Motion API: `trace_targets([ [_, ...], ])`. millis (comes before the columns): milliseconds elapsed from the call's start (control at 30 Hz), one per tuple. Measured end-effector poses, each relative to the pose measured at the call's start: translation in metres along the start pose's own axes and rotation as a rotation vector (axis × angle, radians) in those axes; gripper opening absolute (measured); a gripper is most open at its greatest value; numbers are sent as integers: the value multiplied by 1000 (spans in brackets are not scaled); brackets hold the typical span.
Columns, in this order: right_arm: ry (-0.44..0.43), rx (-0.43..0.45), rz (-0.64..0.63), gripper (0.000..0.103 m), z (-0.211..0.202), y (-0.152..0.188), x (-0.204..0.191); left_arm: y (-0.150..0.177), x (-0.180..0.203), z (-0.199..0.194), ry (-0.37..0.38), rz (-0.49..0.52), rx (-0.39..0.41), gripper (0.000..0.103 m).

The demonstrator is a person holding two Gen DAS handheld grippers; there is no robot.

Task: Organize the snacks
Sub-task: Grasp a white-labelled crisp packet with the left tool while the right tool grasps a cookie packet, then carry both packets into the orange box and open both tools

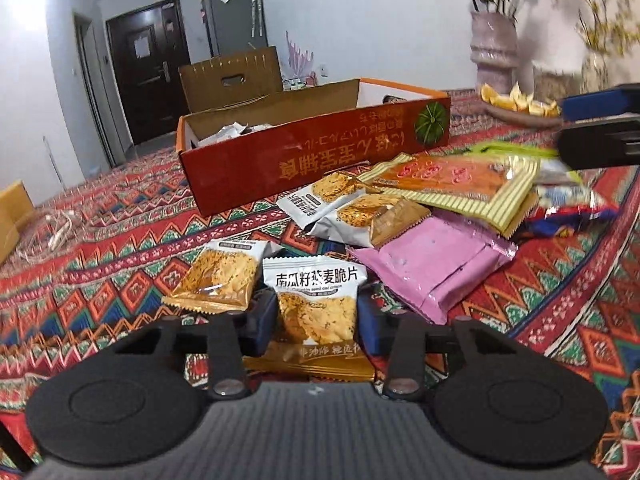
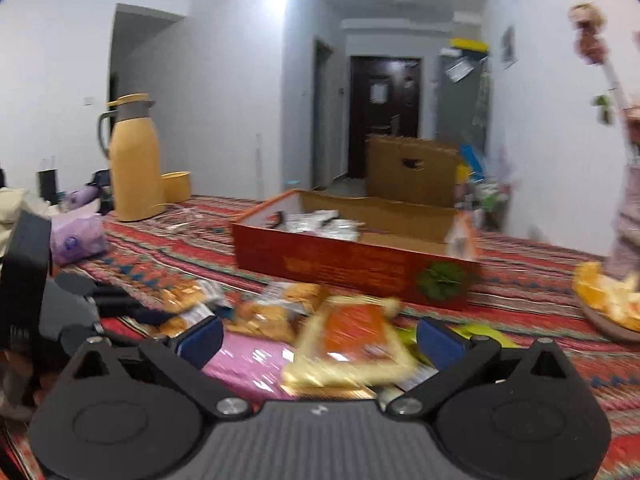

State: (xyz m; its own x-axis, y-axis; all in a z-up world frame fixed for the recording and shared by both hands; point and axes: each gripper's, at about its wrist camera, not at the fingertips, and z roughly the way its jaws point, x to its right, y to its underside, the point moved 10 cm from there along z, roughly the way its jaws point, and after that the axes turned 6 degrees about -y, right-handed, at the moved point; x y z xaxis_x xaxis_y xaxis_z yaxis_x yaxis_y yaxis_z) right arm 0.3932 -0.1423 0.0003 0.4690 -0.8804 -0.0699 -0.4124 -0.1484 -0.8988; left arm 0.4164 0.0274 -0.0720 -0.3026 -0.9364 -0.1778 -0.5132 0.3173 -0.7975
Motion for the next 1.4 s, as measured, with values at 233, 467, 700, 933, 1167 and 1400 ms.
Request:
trace_targets([
  [233,-114,-132,82,87,96,-8,-17,7,-13,-35,-77,-93,13,41],
  [467,-85,-220,65,51,139,14,-21,8,-39,-89,-170,-261,41,42],
  [700,-134,-79,30,43,65,-5,-38,-2,-34,-120,-204,-346,40,42],
  [933,-106,-8,44,42,-48,15,-21,-16,10,-136,-146,-308,68,42],
  [1167,5,-33,120,42,-74,44,30,-42,43,-117,-97,-257,64,42],
  [1400,-24,33,84,42,-60,-11,79,-132,32,-64,-22,-220,81,42],
])
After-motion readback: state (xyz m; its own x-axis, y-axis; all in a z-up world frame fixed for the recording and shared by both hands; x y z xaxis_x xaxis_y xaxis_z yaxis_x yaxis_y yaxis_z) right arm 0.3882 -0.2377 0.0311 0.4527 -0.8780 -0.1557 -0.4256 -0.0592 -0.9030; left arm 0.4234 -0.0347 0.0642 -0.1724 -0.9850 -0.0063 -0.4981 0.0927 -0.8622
